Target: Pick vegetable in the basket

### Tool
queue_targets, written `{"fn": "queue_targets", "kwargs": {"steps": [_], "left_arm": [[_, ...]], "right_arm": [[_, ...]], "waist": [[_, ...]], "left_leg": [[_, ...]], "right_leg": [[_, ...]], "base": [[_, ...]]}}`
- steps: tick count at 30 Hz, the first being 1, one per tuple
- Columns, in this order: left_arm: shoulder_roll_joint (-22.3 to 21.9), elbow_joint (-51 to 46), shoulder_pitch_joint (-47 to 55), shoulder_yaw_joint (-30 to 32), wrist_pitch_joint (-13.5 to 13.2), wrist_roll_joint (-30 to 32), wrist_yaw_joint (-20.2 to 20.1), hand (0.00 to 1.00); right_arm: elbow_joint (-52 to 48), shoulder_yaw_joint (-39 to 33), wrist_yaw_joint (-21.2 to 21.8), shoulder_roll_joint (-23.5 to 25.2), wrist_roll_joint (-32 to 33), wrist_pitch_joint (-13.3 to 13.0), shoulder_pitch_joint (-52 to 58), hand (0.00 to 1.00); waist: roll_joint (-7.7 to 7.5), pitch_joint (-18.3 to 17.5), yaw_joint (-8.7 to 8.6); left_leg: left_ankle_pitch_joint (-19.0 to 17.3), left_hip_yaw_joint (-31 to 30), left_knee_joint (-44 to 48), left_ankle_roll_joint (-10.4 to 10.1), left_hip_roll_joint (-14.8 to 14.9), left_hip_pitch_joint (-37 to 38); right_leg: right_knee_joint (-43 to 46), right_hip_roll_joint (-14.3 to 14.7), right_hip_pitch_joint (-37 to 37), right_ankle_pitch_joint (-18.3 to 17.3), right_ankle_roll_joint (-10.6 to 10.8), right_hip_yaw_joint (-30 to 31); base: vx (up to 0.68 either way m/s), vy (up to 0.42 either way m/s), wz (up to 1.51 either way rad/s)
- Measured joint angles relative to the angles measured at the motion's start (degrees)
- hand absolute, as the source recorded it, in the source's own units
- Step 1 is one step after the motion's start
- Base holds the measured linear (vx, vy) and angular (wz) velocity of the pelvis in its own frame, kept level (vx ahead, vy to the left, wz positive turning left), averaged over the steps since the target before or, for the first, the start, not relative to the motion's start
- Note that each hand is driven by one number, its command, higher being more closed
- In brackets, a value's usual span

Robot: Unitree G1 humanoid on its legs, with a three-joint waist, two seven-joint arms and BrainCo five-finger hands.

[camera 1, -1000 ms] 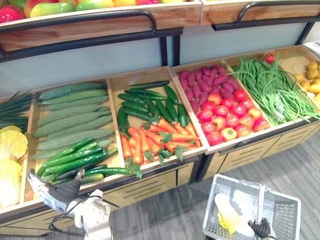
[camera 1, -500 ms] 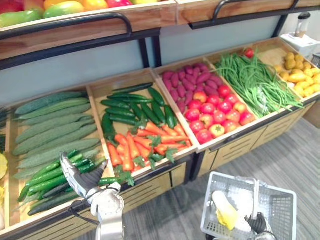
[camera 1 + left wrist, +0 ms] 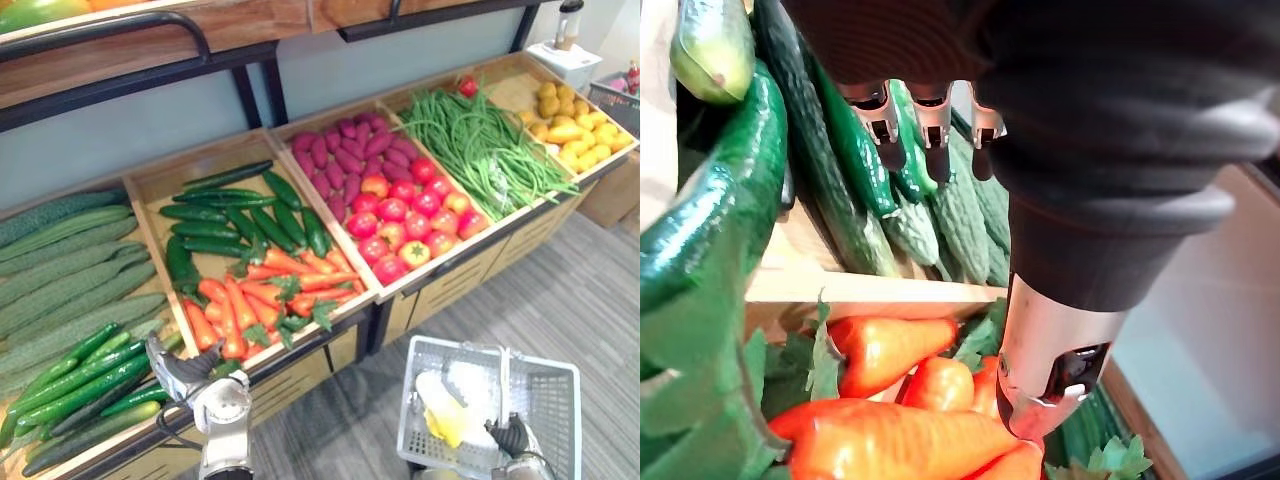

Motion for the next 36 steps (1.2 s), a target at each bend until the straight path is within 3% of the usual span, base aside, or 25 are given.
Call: {"fn": "queue_targets", "kwargs": {"steps": [6,10,26,35,36], "left_arm": [[0.78,2.32,-3.1,1.38,0.4,-0.15,0.16,0.0],[0.86,2.42,-3.94,1.22,0.69,-0.15,0.17,0.0],[0.73,6.81,-4.05,-5.07,0.65,-0.05,-0.23,0.0],[2.92,11.51,-4.45,-5.84,-1.17,0.01,0.51,0.0],[3.18,12.57,-4.79,-5.69,-1.21,0.01,0.71,1.0]], "right_arm": [[-1.41,0.04,-0.06,-0.1,0.05,-0.06,-0.67,1.0],[-2.42,1.47,-0.51,-0.09,0.06,-0.08,-1.26,1.0],[-2.41,2.91,-1.15,-0.09,0.06,-0.24,-1.54,1.0],[-2.42,3.88,-1.23,-0.06,0.05,-0.41,-1.46,1.0],[-2.42,3.88,-1.24,-0.06,0.05,-0.42,-1.38,1.0]], "waist": [[-0.26,1.71,-0.17],[-0.62,2.65,-1.24],[-0.73,2.86,-1.23],[-0.71,2.85,-1.17],[-0.72,2.86,-1.17]], "left_leg": [[-0.3,1.91,-0.01,-0.21,0.01,-0.15],[-0.45,2.2,0.08,-0.18,-0.06,-1.04],[-0.6,3.25,0.37,-0.19,0.08,-0.73],[-0.76,4.4,0.19,-0.43,0.4,0.12],[-0.76,4.56,0.17,-0.43,0.4,0.18]], "right_leg": [[0.01,0.33,-1.3,0.12,-0.12,1.5],[0.02,0.35,-2.35,0.28,-0.08,1.9],[0.0,0.51,-2.24,0.38,-0.16,2.34],[-0.01,1.09,-2.1,0.38,-0.16,3.38],[-0.02,1.11,-2.13,0.41,-0.13,3.53]], "base": [[0.02,-0.004,-0.15],[0.0,-0.012,-0.05],[-0.01,-0.016,-0.02],[-0.01,-0.029,-0.06],[-0.02,-0.023,-0.11]]}}
